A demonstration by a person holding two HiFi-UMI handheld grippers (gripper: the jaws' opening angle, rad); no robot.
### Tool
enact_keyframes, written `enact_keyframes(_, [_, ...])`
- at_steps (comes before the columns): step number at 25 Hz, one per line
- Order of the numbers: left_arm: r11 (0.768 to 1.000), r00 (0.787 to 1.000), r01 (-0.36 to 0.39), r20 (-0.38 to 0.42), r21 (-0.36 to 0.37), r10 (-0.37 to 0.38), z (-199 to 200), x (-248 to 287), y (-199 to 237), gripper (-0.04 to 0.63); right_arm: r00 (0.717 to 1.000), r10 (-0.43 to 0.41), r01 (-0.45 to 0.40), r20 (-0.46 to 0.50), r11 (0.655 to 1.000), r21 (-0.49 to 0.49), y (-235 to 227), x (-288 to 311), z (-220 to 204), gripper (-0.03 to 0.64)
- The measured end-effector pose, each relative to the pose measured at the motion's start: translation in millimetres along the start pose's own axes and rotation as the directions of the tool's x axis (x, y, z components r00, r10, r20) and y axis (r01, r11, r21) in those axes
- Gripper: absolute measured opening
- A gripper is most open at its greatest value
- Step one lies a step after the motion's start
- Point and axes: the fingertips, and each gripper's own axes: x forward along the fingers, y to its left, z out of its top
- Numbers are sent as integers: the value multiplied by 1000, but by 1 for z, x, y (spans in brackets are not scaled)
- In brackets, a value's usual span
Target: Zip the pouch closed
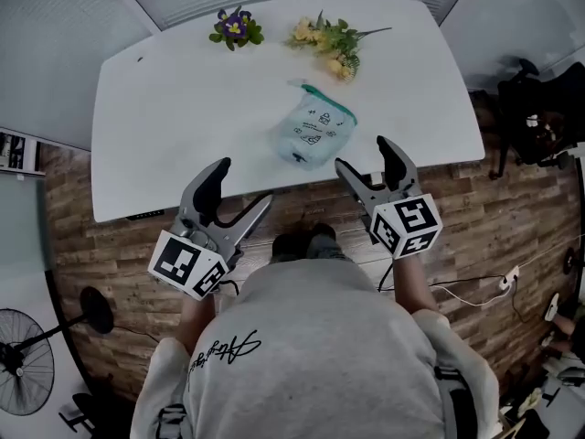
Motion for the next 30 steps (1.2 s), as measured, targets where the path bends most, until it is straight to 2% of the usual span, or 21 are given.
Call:
enact_keyframes(8, [999, 999, -44, -1, 4, 44, 3, 3, 0, 351, 996, 1, -3, -90, 1000, -18, -24, 40, -31, 368])
enact_keyframes(15, [996, 996, -90, -7, 5, 90, 3, 0, 2, 350, 985, 0, -13, -172, 997, -76, -35, 74, -50, 367])
enact_keyframes(22, [989, 989, -145, -7, 10, 145, 6, -6, 11, 350, 966, -7, -26, -258, 992, -123, -47, 99, -69, 360])
enact_keyframes(27, [985, 985, -172, -9, 11, 172, 7, -10, 15, 350, 937, -17, -35, -349, 989, -142, -52, 110, -89, 357])
enact_keyframes(30, [982, 982, -188, -8, 9, 189, 7, -13, 17, 350, 928, -26, -35, -372, 987, -156, -53, 113, -95, 356])
